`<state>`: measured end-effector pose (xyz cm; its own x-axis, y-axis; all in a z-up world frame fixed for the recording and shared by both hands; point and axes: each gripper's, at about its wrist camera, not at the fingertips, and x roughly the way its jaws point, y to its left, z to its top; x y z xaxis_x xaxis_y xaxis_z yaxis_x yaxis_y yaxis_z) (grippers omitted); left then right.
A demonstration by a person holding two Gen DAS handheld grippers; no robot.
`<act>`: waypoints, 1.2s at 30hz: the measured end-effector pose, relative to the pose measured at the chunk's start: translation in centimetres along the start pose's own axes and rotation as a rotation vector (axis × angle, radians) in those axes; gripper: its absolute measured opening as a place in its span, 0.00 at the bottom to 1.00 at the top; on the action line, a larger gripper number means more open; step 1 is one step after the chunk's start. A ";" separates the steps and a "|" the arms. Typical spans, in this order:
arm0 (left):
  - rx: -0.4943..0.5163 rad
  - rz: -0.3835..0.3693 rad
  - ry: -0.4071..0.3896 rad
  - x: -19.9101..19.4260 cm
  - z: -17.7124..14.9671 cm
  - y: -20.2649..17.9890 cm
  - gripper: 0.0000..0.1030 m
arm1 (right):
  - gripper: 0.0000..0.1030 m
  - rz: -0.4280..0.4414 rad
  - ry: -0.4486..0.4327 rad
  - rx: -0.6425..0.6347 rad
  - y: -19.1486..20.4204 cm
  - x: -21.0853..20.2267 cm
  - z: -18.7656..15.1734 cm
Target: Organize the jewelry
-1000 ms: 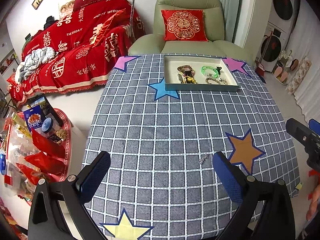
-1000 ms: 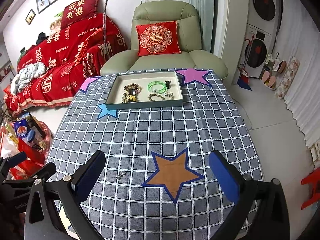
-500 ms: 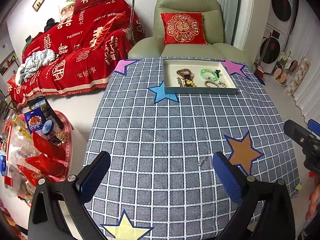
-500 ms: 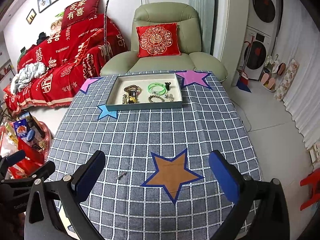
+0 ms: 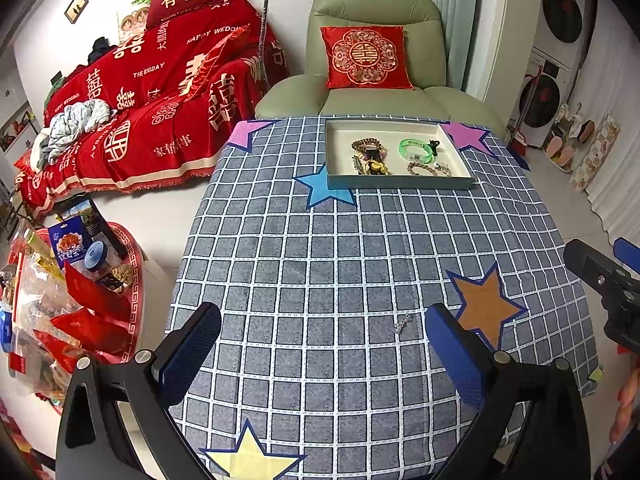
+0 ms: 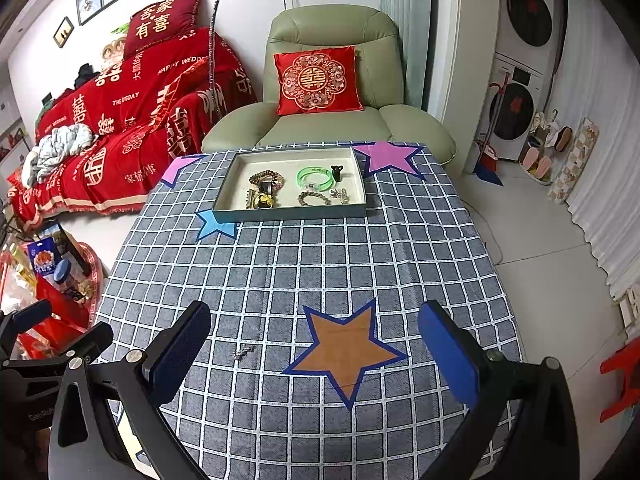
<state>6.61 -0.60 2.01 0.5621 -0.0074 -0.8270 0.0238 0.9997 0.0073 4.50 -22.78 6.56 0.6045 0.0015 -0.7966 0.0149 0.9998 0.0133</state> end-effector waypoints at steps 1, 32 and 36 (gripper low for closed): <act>0.000 0.000 0.000 0.0 0.0 0.0 1.00 | 1.00 0.000 0.000 0.000 0.0 0.0 0.0; 0.000 0.000 0.001 -0.1 0.2 -0.3 1.00 | 1.00 0.001 0.001 0.000 0.0 0.1 0.1; -0.001 -0.001 0.000 -0.1 0.1 -0.3 1.00 | 1.00 0.001 0.000 -0.001 0.0 0.1 0.1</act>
<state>6.67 -0.88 2.16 0.5617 -0.0079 -0.8273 0.0232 0.9997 0.0062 4.60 -22.75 6.53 0.6044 0.0023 -0.7967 0.0139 0.9998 0.0135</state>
